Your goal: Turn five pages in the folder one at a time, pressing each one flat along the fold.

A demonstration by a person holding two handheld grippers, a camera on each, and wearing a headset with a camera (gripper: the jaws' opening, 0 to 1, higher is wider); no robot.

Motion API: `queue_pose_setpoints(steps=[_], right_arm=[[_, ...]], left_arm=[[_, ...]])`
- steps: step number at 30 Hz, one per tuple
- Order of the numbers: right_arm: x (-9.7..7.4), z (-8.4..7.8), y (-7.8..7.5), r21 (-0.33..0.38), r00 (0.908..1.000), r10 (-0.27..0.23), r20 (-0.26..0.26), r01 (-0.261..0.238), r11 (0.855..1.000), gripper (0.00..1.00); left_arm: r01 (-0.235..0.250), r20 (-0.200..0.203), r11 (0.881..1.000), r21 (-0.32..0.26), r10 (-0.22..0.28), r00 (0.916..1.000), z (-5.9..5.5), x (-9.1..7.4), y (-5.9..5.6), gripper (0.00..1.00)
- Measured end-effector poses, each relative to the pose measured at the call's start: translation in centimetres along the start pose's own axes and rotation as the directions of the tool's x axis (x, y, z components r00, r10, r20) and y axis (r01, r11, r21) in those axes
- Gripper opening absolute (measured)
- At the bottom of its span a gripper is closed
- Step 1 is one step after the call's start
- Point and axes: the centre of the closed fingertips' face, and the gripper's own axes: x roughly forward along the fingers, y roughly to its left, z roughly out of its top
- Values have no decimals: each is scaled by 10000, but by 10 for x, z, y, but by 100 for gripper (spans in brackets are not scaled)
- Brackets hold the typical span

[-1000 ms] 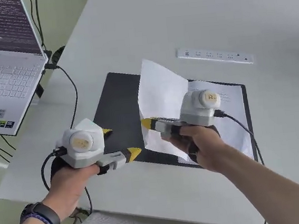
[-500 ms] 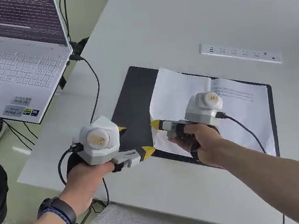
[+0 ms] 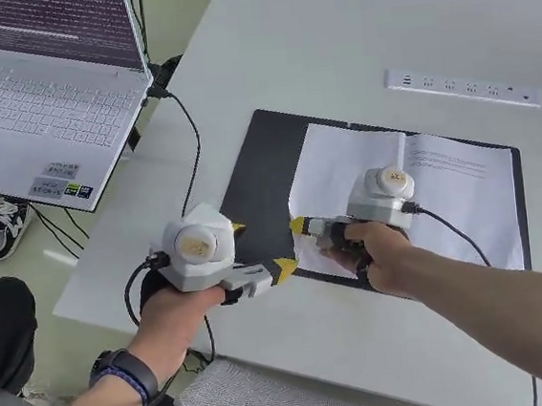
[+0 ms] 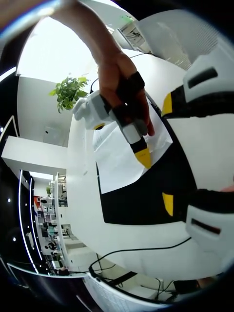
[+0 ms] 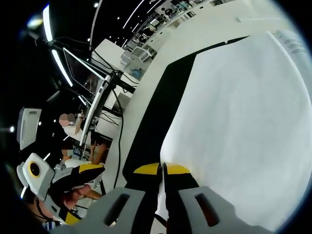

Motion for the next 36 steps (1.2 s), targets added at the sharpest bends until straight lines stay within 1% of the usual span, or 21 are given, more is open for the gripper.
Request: queue_pose_setpoints(steps=[3,9,10,13,15,17,18,22,24,25,26,27,28,31,34,36], right_arm=[[2,1,1,-13,10000,-42,14,42,10000,4],[3,1,6,-63,9999,112,40,-111,9999,9],[2,1,7,-46,9997,242,20,-242,9997,10],[-1,0,9,-118,9994,352,-40,-352,9993,13],[-3,1,12,-130,9986,522,-20,-523,9985,18],[-6,5,18,-61,9960,876,159,-875,9961,25],[-8,8,21,-32,9939,1062,289,-1061,9943,27],[-16,15,23,-248,9916,1216,451,-1206,9924,28],[-22,20,23,-550,9910,1270,424,-1246,9907,30],[-27,26,23,-1014,9898,1327,526,-1269,9867,31],[-29,27,23,-1112,9895,1339,548,-1272,9856,31],[-39,31,24,-1188,9897,1314,574,-1239,9852,31],[-43,34,22,-1257,9899,1283,607,-1199,9848,31],[-60,43,10,-1577,9915,1018,809,-881,9835,31],[-76,51,-2,-1573,9907,792,1110,-612,9857,30],[-86,54,-10,-1541,9897,650,1279,-449,9870,30]], left_arm=[[-24,-64,10000,74,24,10000,-1,1,0,59],[56,-88,10000,70,-55,9999,0,3,-2,58],[59,-100,9999,84,-59,9999,0,3,-3,58],[73,-120,9999,104,-71,9999,1,4,-3,57],[61,-161,9999,137,-59,9999,0,4,-3,56],[2,-173,9999,162,0,9998,1,6,-2,53],[-92,-166,9998,184,95,9998,2,7,0,51],[-187,-163,9998,78,188,9997,2,13,6,49],[-209,-231,9997,119,212,9995,1,15,6,45],[-206,-172,9996,203,209,9996,3,16,6,43],[-159,-136,9997,191,162,9998,4,17,5,42],[-128,-135,9998,173,131,9998,5,18,5,42],[-106,-150,9998,177,109,9998,4,19,5,42],[-47,-194,9998,185,51,9998,3,25,4,38],[20,-196,9996,281,-14,9998,3,31,0,32],[153,-201,9994,302,-147,9997,2,38,-3,26]])
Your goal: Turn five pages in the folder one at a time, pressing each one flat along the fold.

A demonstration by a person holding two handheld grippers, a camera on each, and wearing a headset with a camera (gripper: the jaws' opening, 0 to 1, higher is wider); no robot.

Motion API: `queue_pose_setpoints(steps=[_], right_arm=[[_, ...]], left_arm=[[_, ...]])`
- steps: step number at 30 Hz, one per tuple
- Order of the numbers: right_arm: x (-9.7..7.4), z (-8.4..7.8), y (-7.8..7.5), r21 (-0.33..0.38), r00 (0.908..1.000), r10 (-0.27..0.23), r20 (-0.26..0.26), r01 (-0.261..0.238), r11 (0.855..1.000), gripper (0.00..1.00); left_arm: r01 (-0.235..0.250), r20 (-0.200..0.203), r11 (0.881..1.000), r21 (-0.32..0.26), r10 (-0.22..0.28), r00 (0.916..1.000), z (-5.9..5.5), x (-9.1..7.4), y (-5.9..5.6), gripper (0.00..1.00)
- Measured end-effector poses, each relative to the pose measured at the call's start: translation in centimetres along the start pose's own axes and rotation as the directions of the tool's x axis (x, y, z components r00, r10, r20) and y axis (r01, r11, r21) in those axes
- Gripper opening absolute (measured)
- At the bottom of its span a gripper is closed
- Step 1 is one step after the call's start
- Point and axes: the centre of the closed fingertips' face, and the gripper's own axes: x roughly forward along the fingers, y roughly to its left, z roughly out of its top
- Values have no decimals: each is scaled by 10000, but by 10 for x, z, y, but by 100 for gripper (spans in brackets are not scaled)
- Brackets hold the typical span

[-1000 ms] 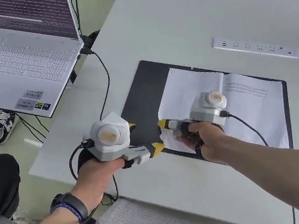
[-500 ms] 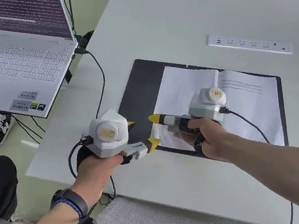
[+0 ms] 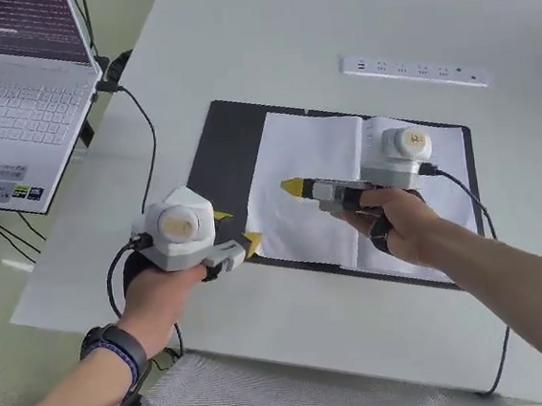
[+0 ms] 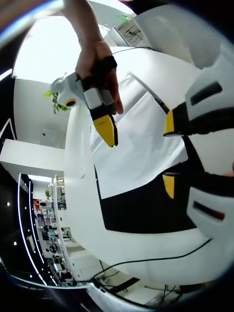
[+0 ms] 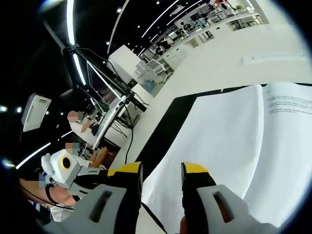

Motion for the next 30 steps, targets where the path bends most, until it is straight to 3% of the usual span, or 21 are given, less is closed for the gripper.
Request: queue_pose_setpoints(steps=[7,14,17,23,30], right_arm=[[-27,2,-16,535,9973,-383,625,350,9980,29],[-39,-7,-24,586,9963,-561,654,523,9969,29],[-40,-11,-27,507,9969,-504,601,474,9976,29],[-39,-14,-32,98,9984,-485,300,482,9988,29],[-38,5,-47,70,9970,-606,476,604,9982,27]], left_arm=[[316,-394,9993,212,-307,9988,-14,22,-6,15],[335,-792,9990,281,-312,9964,-29,30,-7,5],[158,-1197,9965,819,-59,9928,-41,32,-3,0],[108,-1037,9963,853,-19,9946,-38,30,-3,0],[60,-1000,9977,673,8,9950,-38,30,-2,0]])
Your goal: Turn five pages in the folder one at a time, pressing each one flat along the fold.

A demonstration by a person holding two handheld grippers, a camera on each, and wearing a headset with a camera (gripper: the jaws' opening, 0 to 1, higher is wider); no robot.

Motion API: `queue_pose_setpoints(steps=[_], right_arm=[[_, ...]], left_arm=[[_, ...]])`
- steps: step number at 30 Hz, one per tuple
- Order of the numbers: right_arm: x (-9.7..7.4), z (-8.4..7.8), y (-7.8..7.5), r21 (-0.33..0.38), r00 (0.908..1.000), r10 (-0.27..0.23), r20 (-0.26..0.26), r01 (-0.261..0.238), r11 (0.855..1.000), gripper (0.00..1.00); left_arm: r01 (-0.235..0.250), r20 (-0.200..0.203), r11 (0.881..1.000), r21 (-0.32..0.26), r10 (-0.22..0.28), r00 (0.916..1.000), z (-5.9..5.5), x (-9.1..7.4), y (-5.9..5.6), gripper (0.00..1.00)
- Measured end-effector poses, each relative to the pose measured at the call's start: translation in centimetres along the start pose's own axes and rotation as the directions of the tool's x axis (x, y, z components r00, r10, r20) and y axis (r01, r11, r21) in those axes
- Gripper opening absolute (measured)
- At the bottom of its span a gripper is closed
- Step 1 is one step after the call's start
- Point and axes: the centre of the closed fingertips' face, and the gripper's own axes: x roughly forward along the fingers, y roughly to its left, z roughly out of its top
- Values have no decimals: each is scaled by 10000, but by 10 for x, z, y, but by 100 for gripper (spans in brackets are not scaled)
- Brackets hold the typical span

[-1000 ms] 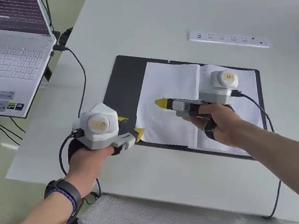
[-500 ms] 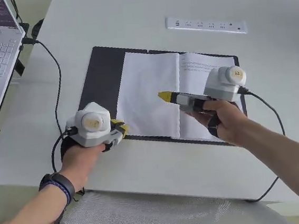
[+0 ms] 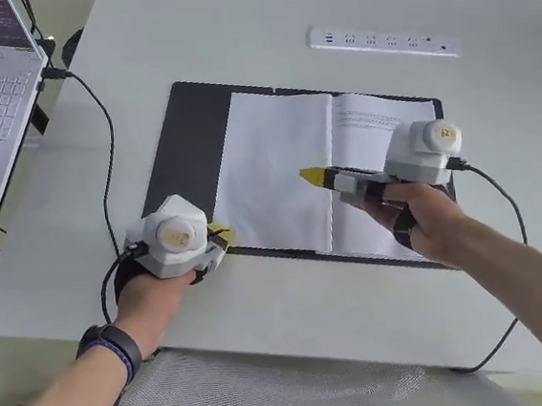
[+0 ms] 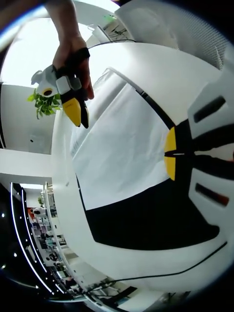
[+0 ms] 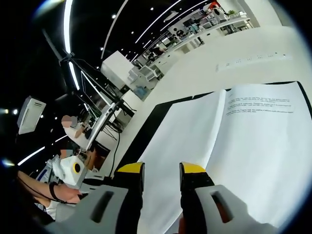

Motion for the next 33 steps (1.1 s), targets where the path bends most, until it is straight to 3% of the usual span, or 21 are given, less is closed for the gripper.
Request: queue_pose_setpoints(steps=[6,11,14,16,19,23,27,33], right_arm=[[6,24,-11,-158,9997,-147,211,151,9998,24],[12,34,-19,-19,9984,-338,446,339,9994,20],[17,33,-24,75,9984,-419,367,416,9991,16],[20,30,-29,511,9982,-526,292,511,9974,12],[22,28,-34,734,9970,-620,474,584,9956,4],[26,23,-46,762,9974,-638,325,611,9952,0],[21,23,-35,947,9976,-532,442,488,9943,0],[20,24,-33,811,9987,-360,373,329,9962,0]], left_arm=[[-18,-35,9997,-253,18,10000,0,0,0,0],[-90,-34,9996,-264,89,10000,0,0,1,0],[-55,-63,9996,-281,54,10000,0,0,0,0],[-28,-72,9995,-312,26,10000,0,0,1,0],[-24,-58,9989,-472,21,10000,-1,2,2,0],[-122,-21,9990,-437,122,9999,-1,3,3,0],[-96,-1,9989,-456,96,10000,-1,3,3,0],[-82,-7,9990,-446,82,10000,-2,4,3,0]])
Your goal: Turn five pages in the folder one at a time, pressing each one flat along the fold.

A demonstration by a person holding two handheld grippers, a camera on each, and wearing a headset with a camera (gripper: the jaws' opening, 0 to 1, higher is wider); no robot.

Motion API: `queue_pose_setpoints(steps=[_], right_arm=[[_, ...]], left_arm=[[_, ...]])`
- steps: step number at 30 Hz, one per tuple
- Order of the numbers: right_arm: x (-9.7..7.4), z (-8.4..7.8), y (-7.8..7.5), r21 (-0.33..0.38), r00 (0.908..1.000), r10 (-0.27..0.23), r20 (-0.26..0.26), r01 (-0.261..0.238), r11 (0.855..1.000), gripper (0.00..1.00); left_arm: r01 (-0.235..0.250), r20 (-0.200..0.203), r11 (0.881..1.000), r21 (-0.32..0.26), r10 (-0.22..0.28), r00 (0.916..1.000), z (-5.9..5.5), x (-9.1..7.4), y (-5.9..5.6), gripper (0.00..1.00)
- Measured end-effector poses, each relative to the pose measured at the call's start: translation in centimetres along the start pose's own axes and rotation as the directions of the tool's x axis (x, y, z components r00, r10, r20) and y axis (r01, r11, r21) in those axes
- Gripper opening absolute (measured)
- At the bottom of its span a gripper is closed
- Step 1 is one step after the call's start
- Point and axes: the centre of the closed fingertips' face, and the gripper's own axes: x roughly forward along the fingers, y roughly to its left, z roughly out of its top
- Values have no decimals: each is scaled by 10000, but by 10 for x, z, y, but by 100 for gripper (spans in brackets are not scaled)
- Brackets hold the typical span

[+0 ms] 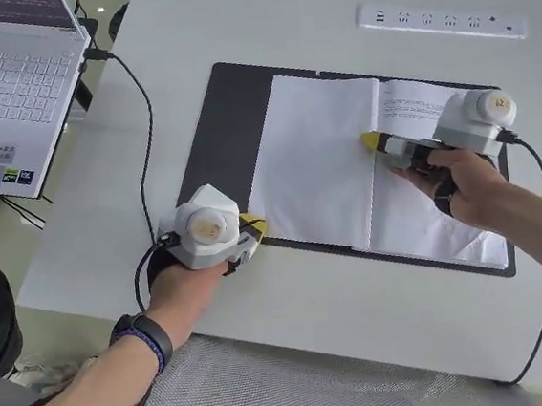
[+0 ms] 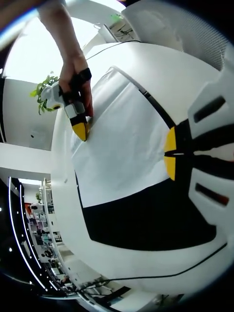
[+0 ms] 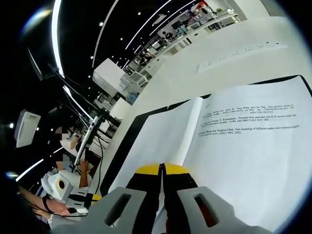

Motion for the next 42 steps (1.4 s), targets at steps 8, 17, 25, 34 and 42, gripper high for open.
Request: queue_pose_setpoints(steps=[8,17,25,34,42], right_arm=[[8,15,-8,-106,9998,-20,176,22,9999,0],[23,43,-34,1010,9930,-258,1150,142,9948,0],[37,66,-62,1422,9811,-578,1848,315,9893,0],[48,86,-80,1849,9638,-982,2479,524,9814,0],[53,97,-92,2507,9491,-1246,2893,505,9668,0]], left_arm=[[-121,13,9999,49,121,9999,0,0,-1,0],[-114,-81,9999,75,114,9999,0,-1,-2,0],[-88,-115,9999,98,89,9999,0,-1,-2,0],[-124,-73,9999,32,124,9999,1,-2,-2,0],[-137,-35,9998,-125,137,9999,0,-1,-1,0]])
